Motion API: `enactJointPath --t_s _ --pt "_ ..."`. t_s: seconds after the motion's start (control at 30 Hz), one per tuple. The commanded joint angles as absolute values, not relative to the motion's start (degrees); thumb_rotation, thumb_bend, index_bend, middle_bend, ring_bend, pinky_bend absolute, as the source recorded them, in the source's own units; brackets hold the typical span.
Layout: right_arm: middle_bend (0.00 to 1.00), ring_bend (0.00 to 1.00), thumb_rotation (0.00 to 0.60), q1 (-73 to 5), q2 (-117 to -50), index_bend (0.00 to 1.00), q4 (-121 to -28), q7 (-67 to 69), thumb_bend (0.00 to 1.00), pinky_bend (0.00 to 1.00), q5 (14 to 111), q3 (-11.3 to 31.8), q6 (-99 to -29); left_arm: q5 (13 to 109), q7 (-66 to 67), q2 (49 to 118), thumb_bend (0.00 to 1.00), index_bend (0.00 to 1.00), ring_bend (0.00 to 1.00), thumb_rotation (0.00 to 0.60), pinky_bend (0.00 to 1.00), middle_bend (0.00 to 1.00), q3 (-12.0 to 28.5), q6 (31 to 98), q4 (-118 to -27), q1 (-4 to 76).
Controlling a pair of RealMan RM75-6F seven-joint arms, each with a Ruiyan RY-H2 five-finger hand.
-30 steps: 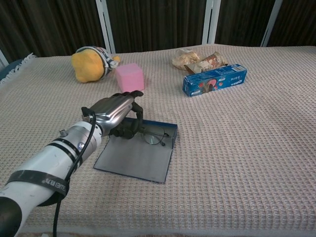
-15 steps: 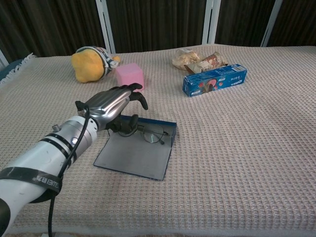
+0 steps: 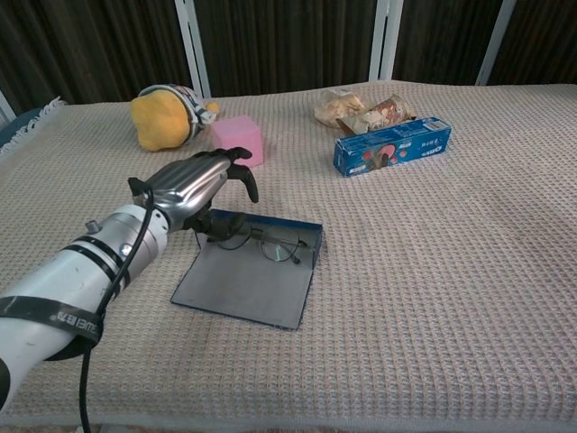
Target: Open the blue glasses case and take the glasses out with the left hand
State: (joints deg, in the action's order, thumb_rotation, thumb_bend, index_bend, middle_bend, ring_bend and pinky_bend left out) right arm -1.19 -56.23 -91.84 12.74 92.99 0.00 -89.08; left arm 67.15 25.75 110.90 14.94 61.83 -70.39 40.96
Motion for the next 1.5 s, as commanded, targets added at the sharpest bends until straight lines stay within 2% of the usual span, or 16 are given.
enactJointPath --t_s 0.03,0.6,1.5 --pt "0.00 0.00 0.600 -1.26 -56.22 0.00 -91.88 12.63 0.20 0.00 92.91 0.01 -88.92 66.98 25.15 112.59 0.42 0.39 0.00 0.600 0.05 0.05 14.79 61.58 -67.35 41.58" --pt "0.00 0.00 0.600 -1.33 -56.06 0.00 -91.87 12.84 0.20 0.00 92.62 0.12 -88.67 66.83 24.67 114.19 0.42 0.40 0.00 0.600 0.06 0.05 14.63 60.98 -64.39 42.57" --pt "0.00 0.00 0.600 -1.28 -56.16 0.00 -91.92 12.44 0.20 0.00 92.45 0.18 -88.63 65.59 25.25 114.25 0.42 0.50 0.00 0.600 0.06 0.06 14.83 60.47 -64.30 43.08"
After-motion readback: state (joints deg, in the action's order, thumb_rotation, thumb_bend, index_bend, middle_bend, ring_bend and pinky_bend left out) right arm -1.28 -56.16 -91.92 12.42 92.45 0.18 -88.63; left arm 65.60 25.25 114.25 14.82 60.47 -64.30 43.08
